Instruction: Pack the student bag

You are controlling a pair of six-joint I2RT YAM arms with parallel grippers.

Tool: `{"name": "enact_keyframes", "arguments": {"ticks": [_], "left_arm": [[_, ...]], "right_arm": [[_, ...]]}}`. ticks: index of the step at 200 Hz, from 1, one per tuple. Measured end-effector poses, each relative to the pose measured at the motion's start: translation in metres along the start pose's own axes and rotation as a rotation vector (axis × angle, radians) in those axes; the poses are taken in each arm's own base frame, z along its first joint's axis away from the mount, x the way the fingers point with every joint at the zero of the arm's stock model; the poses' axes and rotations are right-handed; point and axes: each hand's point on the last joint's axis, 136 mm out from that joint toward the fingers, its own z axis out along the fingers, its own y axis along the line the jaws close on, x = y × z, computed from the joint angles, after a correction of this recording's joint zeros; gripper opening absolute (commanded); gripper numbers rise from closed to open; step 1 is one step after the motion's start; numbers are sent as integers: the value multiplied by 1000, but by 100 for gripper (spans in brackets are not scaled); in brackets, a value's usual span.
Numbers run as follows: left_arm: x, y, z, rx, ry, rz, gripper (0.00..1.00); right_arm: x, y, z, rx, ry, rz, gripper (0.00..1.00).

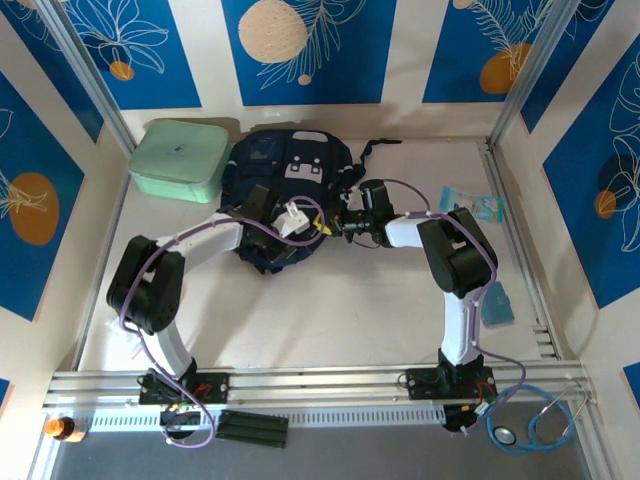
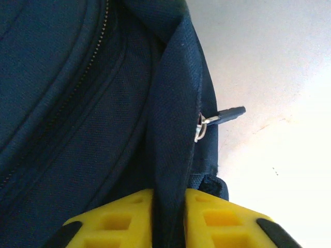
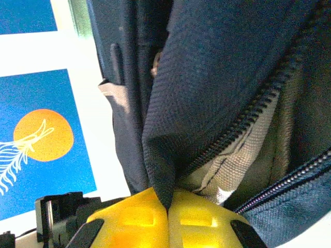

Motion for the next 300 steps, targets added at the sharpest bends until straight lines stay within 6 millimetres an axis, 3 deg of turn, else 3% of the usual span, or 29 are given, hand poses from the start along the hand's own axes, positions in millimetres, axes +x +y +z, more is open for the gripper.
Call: {"name": "enact_keyframes", "arguments": {"ticks": [21,65,103,120,146,163,176,191,232,253,291,300], "left_arm": [[0,2,-5,-19,12,42,39],[0,15,-17,-65,48,110,39],[-6,25,-28,-54,58,124,18],[-11,21,-26,-9,64,121,8],[-4,11,-17,65,90,110,0],[-2,5,-15,95,94,105,0],[-1,2,-15,104,99,106,13],[-1,1,-15,108,101,116,21],[-2,2,-14,95,101,130,25],[-3,4,-13,84,101,135,20],[0,10,-5,65,118,140,0],[0,11,-5,63,117,144,0]], "right_arm": [[1,11,-7,-21,-10,-21,3],[0,14,-15,-30,-17,-24,3],[0,13,-16,-28,-20,-20,3],[-1,13,-16,-28,-21,-14,3],[-1,13,-16,-27,-23,12,4],[-1,14,-14,-36,-24,27,4],[-2,14,-11,-49,-22,34,4],[-2,15,-10,-59,-17,40,5],[-2,19,-10,-76,-14,38,5],[-2,19,-10,-78,-14,36,4],[1,15,-11,-73,-14,42,4],[1,14,-12,-71,-15,44,4]]}}
